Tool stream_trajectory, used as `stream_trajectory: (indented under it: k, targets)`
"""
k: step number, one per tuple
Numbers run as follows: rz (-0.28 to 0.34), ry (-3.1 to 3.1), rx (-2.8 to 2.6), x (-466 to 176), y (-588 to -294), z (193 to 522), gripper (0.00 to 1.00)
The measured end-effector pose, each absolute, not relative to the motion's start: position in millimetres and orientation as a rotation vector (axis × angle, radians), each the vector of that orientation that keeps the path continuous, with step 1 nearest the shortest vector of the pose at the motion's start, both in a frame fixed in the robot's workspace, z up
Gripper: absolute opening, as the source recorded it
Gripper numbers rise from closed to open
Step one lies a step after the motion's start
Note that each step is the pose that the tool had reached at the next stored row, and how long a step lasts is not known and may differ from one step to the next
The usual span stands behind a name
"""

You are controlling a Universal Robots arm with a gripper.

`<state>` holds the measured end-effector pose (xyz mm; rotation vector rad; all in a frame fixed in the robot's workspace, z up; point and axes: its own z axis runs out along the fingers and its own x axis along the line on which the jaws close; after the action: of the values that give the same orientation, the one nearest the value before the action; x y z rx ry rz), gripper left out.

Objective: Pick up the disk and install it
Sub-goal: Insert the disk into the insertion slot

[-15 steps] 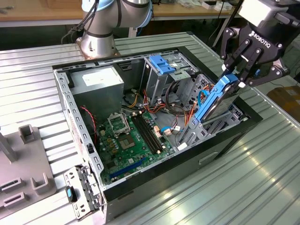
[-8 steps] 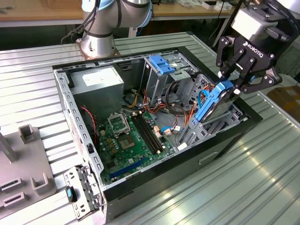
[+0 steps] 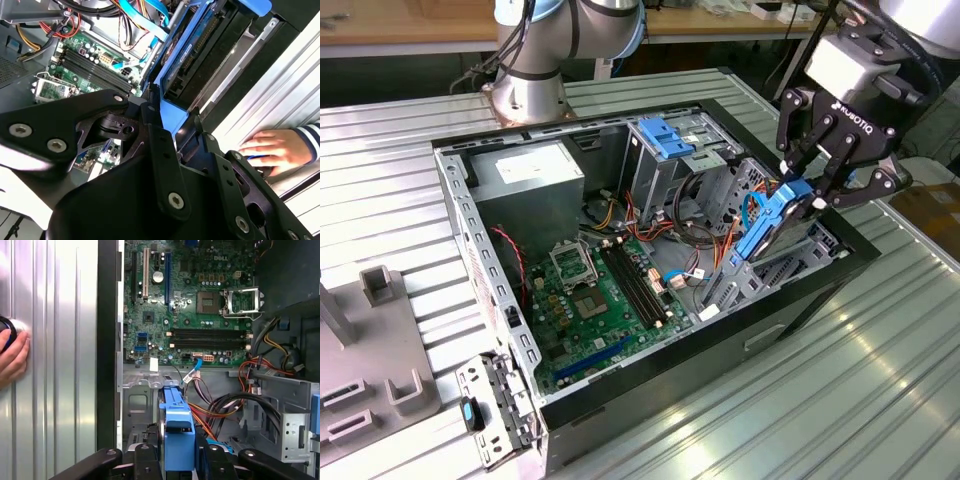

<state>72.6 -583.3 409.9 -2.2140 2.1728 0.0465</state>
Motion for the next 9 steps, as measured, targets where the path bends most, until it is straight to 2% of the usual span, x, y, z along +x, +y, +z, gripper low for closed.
stream_trajectory:
  k: [9]
  targets:
    - [0.046, 2.173, -2.214, 73, -583, 378, 0.36]
